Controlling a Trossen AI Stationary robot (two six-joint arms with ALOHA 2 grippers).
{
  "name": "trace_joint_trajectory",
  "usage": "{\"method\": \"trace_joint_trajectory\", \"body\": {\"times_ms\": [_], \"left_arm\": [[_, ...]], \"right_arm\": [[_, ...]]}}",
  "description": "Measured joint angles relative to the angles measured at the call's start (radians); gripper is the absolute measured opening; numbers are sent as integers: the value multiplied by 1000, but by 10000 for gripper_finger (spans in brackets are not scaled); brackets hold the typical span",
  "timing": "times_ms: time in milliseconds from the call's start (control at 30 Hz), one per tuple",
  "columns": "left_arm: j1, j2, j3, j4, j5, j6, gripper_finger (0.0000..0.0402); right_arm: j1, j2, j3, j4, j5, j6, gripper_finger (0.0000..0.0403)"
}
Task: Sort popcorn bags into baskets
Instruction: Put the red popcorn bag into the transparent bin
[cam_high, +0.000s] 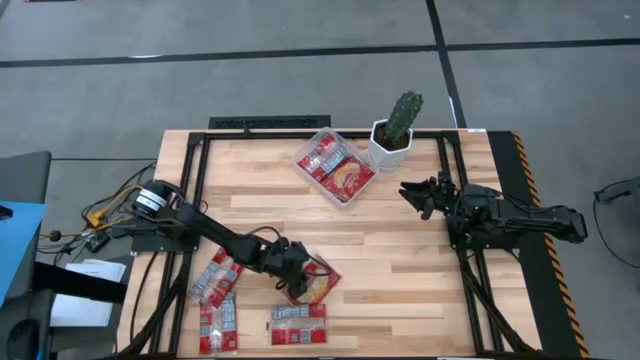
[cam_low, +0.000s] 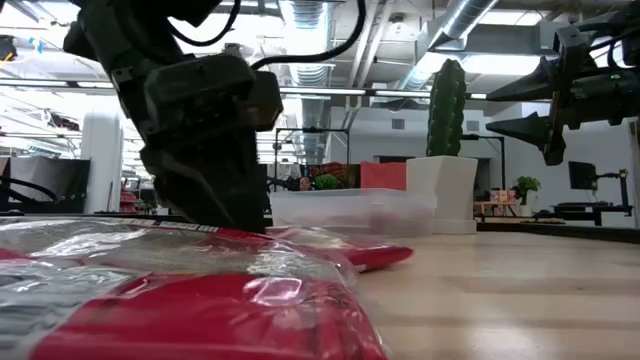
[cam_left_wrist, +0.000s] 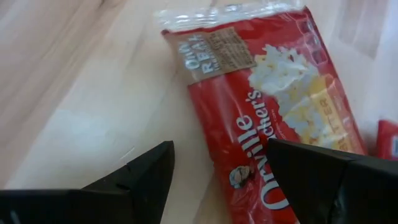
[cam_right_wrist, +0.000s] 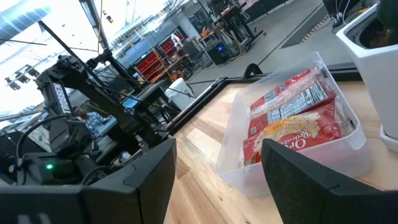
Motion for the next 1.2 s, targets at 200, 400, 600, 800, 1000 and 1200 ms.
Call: {"method": "trace_joint_trajectory", "body": {"times_ms": [200, 400, 600, 800, 1000, 1200], "left_arm": [[-1, 36, 1, -51, 26, -23, 186], [25, 38, 0, -55, 93, 50, 28], [103, 10, -3, -66, 163, 54, 6], [212, -86, -8, -156, 159, 113, 3], [326, -196, -9, -242, 168, 180, 2], [443, -310, -7, -280, 204, 224, 1]], "right_arm": [[0, 0, 0, 0, 0, 0, 260], [0, 0, 0, 2, 1, 0, 260], [0, 0, 0, 2, 1, 0, 260], [0, 0, 0, 3, 3, 0, 260], [0, 0, 0, 3, 4, -3, 260], [0, 0, 0, 4, 16, -2, 260]]}}
